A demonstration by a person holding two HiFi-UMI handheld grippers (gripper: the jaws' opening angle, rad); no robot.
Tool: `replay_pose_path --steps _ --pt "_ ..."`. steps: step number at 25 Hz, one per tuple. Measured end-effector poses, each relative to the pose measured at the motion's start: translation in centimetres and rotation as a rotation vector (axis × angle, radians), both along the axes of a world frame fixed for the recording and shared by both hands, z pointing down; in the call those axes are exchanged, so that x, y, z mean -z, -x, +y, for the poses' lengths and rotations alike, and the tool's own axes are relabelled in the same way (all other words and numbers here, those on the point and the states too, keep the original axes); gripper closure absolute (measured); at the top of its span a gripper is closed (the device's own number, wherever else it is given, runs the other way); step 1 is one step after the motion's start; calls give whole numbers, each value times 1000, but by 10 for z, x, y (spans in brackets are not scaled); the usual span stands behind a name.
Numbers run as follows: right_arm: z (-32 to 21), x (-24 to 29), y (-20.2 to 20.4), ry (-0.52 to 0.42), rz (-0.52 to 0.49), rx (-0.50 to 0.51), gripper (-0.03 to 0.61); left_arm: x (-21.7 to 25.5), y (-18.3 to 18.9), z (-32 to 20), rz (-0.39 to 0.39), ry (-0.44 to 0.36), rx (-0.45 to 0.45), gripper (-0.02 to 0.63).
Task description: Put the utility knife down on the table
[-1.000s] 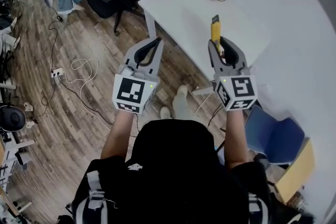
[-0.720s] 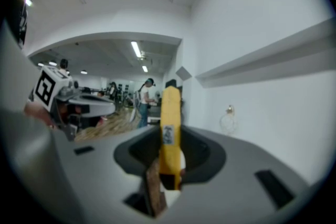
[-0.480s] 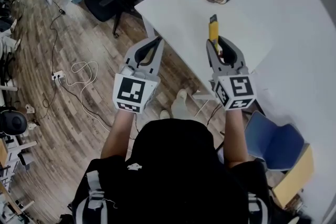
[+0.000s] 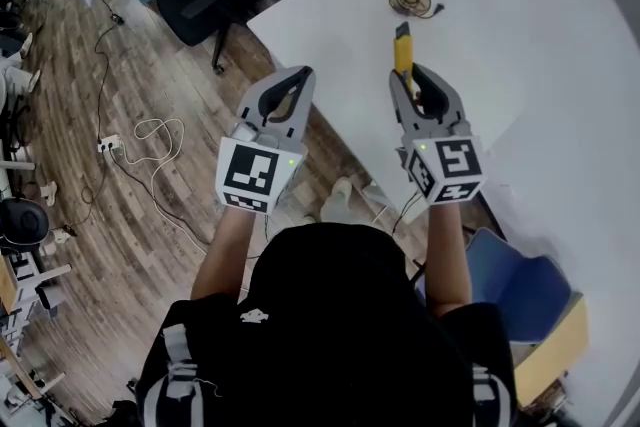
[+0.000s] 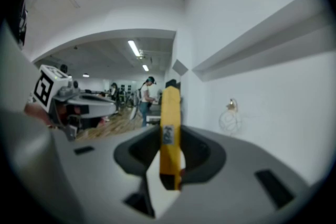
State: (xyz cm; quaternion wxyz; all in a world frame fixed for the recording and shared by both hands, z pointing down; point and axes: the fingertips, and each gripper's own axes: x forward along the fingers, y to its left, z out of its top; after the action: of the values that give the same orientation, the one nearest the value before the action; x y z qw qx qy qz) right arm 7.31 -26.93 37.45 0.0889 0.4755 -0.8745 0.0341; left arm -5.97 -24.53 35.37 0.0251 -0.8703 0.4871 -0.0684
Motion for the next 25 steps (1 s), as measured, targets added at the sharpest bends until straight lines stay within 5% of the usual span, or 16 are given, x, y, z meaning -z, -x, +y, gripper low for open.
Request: replay_pose_path --steps 25 --pt "-70 -56 -15 143 29 161 442 -21 -46 -67 -52 46 50 598"
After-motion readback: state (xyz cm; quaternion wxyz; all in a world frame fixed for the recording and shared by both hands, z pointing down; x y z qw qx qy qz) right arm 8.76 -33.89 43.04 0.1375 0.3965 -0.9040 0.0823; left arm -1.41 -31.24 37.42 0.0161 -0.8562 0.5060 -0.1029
